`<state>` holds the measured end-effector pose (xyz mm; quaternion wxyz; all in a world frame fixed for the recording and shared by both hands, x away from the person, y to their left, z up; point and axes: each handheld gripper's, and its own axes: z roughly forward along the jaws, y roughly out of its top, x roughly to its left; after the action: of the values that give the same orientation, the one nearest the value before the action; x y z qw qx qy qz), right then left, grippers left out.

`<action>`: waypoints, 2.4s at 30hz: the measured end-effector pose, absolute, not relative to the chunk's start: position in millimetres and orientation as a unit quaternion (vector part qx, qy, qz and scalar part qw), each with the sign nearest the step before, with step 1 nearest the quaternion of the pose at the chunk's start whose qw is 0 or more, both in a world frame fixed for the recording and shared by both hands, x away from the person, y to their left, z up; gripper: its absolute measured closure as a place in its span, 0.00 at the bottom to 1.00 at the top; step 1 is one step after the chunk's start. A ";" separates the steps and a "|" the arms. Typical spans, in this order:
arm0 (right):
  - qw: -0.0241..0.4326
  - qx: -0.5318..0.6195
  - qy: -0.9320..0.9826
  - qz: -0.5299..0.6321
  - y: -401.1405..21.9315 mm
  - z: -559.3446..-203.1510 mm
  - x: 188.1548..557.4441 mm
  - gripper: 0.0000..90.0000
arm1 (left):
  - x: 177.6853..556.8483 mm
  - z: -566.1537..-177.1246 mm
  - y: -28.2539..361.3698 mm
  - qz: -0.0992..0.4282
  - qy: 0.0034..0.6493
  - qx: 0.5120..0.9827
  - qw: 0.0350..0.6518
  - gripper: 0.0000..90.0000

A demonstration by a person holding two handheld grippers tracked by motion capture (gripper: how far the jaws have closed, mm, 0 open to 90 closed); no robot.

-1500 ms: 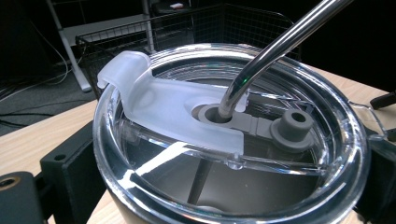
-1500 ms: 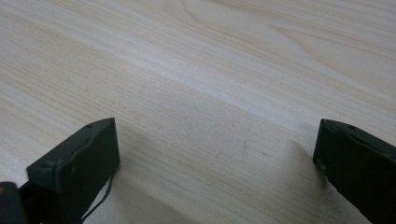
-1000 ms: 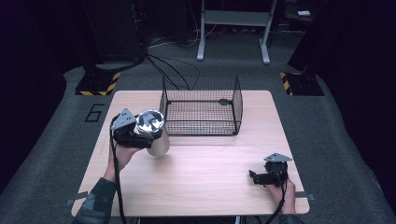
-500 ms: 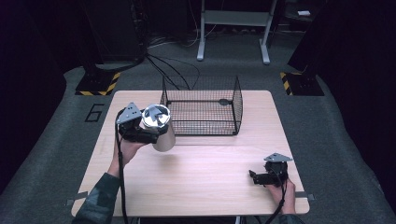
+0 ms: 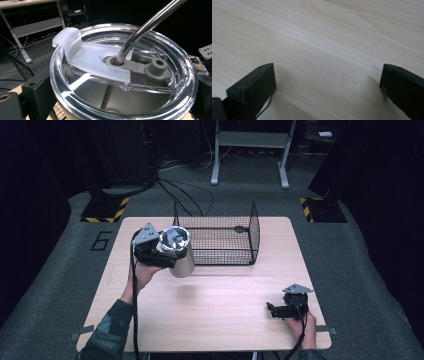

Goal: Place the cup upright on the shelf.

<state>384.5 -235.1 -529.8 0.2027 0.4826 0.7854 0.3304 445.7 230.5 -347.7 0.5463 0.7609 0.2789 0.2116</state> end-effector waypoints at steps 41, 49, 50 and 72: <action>0.202 0.483 0.785 0.331 -235.0 -529.8 384.4 0.00 | 488.9 -309.5 182.8 0.216 0.256 0.770 0.544 0.04; 0.203 0.483 0.785 0.331 -235.1 -529.9 384.6 0.00 | 501.2 -303.8 173.8 0.224 0.262 0.763 0.547 0.04; 0.203 0.482 0.786 0.331 -235.2 -529.9 384.7 0.00 | 503.0 -302.8 172.7 0.224 0.262 0.764 0.546 0.04; 0.200 0.483 0.785 0.332 -235.0 -529.6 384.8 0.00 | 545.2 -305.9 153.0 0.240 0.290 0.763 0.526 0.04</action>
<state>384.8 -235.0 -529.6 0.2005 0.4834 0.7849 0.3316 545.2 153.0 -305.9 0.5257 0.7629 0.2900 0.2399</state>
